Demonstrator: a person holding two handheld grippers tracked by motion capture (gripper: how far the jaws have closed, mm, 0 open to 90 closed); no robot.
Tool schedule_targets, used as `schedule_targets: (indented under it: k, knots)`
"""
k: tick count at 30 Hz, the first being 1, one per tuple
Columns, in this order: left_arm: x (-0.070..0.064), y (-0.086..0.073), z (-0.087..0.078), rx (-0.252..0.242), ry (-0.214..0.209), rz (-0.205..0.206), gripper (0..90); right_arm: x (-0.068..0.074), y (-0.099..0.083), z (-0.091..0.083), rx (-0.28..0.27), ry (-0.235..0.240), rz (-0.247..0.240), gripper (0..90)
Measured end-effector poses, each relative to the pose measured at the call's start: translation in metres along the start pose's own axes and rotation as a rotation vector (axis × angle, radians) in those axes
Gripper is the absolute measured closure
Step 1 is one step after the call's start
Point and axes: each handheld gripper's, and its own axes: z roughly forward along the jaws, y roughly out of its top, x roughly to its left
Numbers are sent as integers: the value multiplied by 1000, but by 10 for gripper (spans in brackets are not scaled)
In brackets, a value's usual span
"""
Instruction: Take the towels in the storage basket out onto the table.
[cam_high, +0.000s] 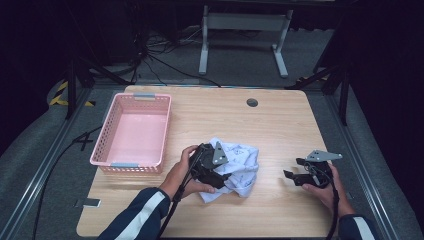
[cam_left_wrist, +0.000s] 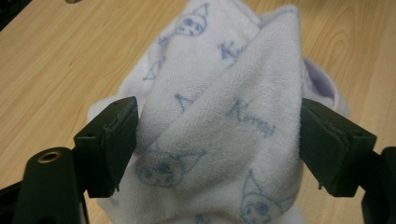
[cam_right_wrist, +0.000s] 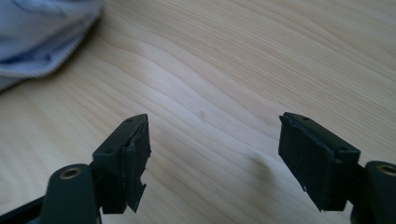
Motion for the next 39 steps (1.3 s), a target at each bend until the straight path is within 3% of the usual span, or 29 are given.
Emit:
schedule_targets:
  k: [4, 6, 10, 12, 14, 15, 16, 18, 19, 22, 24, 26, 30, 31, 33, 34, 35, 36, 37, 39]
  knots:
    - [2, -1, -15, -84, 20, -36, 173, 18, 9, -1, -30, 62, -38, 283]
    - [1, -3, -19, -93, 0, -35, 172, 31, 14, -2, -44, 86, -71, 290]
    - [-7, -19, -18, -51, -32, -40, 175, 52, 21, -1, -55, 143, -125, 304]
    - [-13, -32, -17, -36, -55, -43, 179, 65, 24, -1, -61, 198, -149, 314]
    - [-16, -40, -16, -25, -50, -49, 193, 71, 25, 0, -63, 206, -164, 321]
    - [-19, -48, -15, -15, -55, -61, 195, 83, 28, 4, -54, 231, -198, 315]
    - [-21, -56, -13, -9, -81, -71, 194, 87, 30, 7, -49, 233, -203, 315]
    - [-24, -69, -7, 25, -80, -84, 192, 89, 31, 10, -37, 227, -210, 292]
    - [-26, -79, 1, 50, -100, -85, 187, 92, 32, 19, -10, 227, -214, 269]
    - [-26, -84, 9, 64, -86, -83, 197, 93, 32, 26, 11, 232, -207, 234]
    - [-24, -87, 15, 71, -89, -71, 230, 95, 32, 32, 19, 243, -227, 240]
    - [-21, -91, 21, 80, -102, -96, 240, 101, 32, 37, 35, 245, -259, 239]
    - [-19, -95, 26, 69, -109, -111, 254, 106, 35, 45, 39, 247, -292, 340]
    - [-17, -95, 26, 69, -109, -97, 264, 107, 36, 47, 41, 240, -301, 382]
    - [-16, -96, 26, 56, -102, -107, 327, 109, 36, 48, 38, 240, -313, 505]
    - [-16, -96, 26, 56, -102, -107, 402, 109, 36, 48, 38, 240, -313, 505]
    - [-14, -97, 23, 51, -79, -105, 402, 110, 37, 48, 42, 226, -315, 589]
    - [-12, -97, 22, 56, -73, -101, 538, 110, 37, 46, 34, 217, -337, 692]
    - [-11, -98, 21, 62, -74, -97, 581, 110, 38, 44, 31, 199, -351, 725]
    - [-12, -97, 17, 81, -25, -72, 691, 108, 39, 38, 12, 178, -356, 750]
